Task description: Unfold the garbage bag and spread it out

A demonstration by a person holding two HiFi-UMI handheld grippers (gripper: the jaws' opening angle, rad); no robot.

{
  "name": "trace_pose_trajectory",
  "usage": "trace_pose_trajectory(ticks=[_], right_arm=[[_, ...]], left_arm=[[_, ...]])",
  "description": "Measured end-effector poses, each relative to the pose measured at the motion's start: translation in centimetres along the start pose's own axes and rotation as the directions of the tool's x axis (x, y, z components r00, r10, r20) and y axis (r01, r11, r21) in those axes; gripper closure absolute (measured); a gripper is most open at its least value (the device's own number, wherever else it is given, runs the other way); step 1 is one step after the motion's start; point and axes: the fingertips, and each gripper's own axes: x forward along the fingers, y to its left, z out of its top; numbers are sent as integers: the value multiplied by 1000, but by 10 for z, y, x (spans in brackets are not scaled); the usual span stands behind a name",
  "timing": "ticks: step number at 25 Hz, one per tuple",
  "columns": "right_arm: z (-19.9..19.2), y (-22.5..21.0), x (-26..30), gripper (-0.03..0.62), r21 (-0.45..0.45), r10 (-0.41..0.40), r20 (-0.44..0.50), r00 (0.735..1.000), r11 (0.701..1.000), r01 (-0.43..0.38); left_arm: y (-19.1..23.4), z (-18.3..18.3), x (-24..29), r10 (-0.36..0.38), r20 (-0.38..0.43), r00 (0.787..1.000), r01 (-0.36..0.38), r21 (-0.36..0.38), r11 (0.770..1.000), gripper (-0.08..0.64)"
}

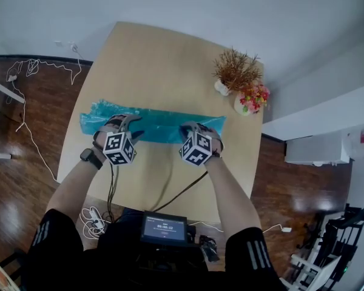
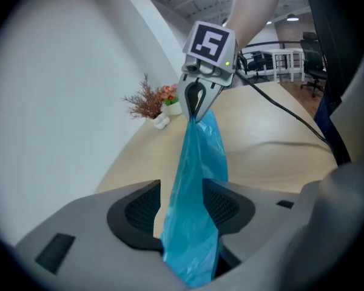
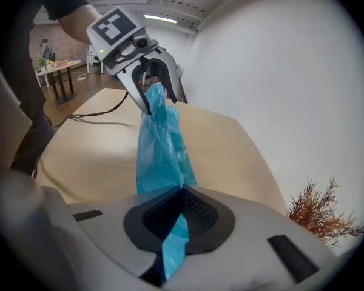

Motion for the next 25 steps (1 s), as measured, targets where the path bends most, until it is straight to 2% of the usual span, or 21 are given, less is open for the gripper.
trace_pose_trajectory(ticks=[3,6,9,11,14,17,22,25], right_arm=[[1,2,-10,575,7,-20,15,1000,1000,20],[-2,6,-19,575,33,-45,22,999,998,44],[-6,13,-27,575,57,-74,28,997,996,72],[-10,19,-31,575,69,-86,30,996,994,83],[-16,30,-35,575,84,-92,29,995,992,89],[-22,41,-39,575,102,-103,29,994,990,100],[-25,58,-52,567,129,-147,42,988,982,141],[-30,72,-59,560,166,-153,48,987,976,143]], left_arm=[[5,-26,-13,-96,-94,991,95,-16,995,325],[-10,-59,-21,-221,-207,953,215,-51,975,325],[-27,-87,-23,-272,-277,921,262,-72,962,325],[-38,-95,-24,-284,-287,915,270,-87,959,345],[-47,-91,-27,-258,-277,926,243,-87,966,480],[-53,-90,-26,-214,-278,936,200,-78,977,554],[-54,-85,-34,-82,-289,954,78,-27,997,560],[-68,-83,-40,-47,-292,955,47,-6,999,560]])
